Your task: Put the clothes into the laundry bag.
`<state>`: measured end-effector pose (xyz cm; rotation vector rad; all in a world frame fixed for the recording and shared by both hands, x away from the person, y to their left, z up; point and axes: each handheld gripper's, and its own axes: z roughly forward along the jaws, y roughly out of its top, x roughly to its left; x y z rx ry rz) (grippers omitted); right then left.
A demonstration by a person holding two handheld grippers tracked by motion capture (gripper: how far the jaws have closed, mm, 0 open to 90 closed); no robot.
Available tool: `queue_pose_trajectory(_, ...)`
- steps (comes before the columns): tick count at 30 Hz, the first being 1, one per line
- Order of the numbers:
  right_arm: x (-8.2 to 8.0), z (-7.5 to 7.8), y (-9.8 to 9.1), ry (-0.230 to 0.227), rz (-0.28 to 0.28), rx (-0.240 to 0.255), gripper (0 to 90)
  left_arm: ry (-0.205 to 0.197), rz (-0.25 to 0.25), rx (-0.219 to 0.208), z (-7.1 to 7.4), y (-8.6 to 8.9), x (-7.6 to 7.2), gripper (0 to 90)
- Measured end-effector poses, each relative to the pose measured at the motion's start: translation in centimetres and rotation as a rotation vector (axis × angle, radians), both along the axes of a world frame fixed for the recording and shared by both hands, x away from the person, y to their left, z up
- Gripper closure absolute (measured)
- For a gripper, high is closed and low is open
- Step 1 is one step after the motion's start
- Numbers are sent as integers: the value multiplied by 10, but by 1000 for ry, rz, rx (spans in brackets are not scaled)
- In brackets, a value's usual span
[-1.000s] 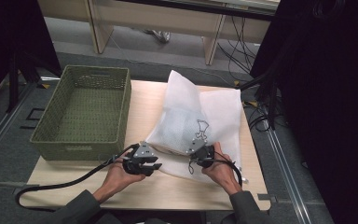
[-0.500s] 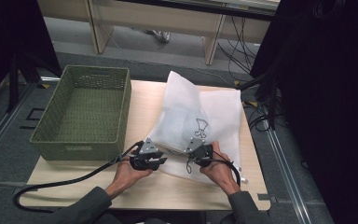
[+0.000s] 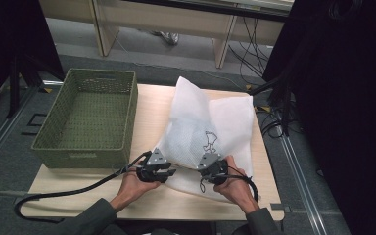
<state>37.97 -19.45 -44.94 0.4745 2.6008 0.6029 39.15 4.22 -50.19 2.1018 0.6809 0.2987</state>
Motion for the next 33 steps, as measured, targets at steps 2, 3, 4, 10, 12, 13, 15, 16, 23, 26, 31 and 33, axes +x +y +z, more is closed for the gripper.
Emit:
queue_pose_trajectory(2,-2,1,5,-40,-41,3,739,8,-1,-2,-1,0,2,656)
queue_pose_trajectory(3,-2,1,7,-55,-28,6,725,33,21,-23,-2,-1,1,655)
queue_pose_trajectory(4,-4,2,11,-68,-19,17,717,24,38,-29,-2,-2,1,653)
queue_pose_trajectory(10,1,2,22,-110,-7,8,697,18,18,-10,2,1,2,644)
queue_pose_trajectory(12,4,0,24,-122,3,-20,819,20,37,-33,0,-1,1,642)
queue_pose_trajectory(13,3,1,25,-104,8,-18,844,10,12,-23,0,-1,3,643)
queue_pose_trajectory(15,5,1,25,-91,4,-15,884,23,43,-57,-2,-4,2,648)
queue_pose_trajectory(16,4,2,26,-66,5,-5,889,38,41,-70,-3,-4,2,649)
queue_pose_trajectory(23,-3,12,25,-6,25,77,898,19,12,-69,-5,-5,2,643)
queue_pose_trajectory(26,-4,15,26,-9,52,98,898,3,22,-69,-8,-6,3,644)
queue_pose_trajectory(31,-5,16,29,-1,73,109,898,26,18,-109,-12,-10,10,788)
queue_pose_trajectory(33,-6,16,29,3,40,126,898,13,41,-94,-14,-10,13,845)
